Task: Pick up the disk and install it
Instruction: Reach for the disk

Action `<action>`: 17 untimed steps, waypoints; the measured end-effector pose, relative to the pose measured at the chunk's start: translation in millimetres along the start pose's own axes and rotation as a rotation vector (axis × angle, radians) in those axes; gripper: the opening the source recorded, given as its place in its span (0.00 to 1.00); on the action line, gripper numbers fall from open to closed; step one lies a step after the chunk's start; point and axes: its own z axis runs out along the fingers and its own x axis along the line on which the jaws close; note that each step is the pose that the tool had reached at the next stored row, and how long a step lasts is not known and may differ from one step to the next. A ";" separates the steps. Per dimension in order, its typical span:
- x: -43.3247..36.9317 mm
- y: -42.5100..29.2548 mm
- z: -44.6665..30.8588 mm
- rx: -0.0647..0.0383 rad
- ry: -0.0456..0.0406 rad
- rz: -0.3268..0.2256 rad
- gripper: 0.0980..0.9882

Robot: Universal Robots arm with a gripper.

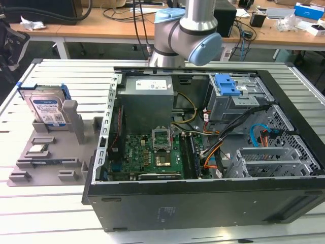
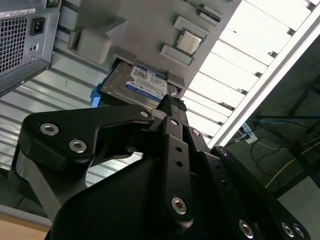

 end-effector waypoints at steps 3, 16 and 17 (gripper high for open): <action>4.8 -0.4 -0.2 0.000 0.0001 0.000 0.01; 9.6 -0.7 -0.3 0.000 0.0001 0.000 0.01; 9.6 -0.7 -0.3 0.000 0.0000 0.000 0.01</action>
